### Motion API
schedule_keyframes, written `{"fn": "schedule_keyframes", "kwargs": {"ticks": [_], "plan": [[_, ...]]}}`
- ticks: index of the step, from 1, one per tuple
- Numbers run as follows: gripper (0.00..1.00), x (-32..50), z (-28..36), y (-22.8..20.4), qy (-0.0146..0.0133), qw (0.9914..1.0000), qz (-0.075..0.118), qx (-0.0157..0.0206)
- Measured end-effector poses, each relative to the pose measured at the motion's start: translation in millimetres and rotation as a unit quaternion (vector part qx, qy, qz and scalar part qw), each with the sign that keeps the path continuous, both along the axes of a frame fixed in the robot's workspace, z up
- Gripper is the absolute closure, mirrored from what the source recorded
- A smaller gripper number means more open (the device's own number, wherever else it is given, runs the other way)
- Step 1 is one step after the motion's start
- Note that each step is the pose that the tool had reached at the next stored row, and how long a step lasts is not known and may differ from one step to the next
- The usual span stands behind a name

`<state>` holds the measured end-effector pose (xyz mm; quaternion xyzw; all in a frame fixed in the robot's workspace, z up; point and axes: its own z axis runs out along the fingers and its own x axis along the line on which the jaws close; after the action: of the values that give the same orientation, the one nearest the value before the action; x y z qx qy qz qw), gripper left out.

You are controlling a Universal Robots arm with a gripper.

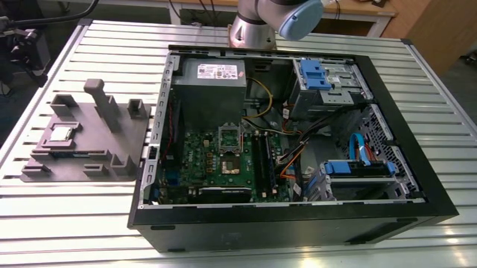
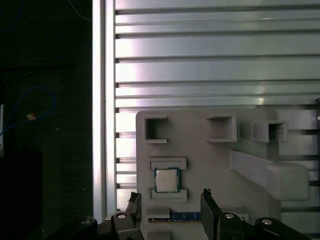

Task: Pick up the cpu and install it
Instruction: 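Pick up the cpu and move it towards the insertion slot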

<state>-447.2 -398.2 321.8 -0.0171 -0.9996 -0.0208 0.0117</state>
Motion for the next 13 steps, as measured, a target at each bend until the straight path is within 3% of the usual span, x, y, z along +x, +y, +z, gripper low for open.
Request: {"fn": "schedule_keyframes", "kwargs": {"ticks": [7, 13], "plan": [[0.41, 0.0, -1.3, 0.0, 0.0000, 1.00000, 0.000, 0.0000], [0.41, 0.0, -7.6, -0.5, 0.0000, 1.00000, 0.003, 0.0000]]}}
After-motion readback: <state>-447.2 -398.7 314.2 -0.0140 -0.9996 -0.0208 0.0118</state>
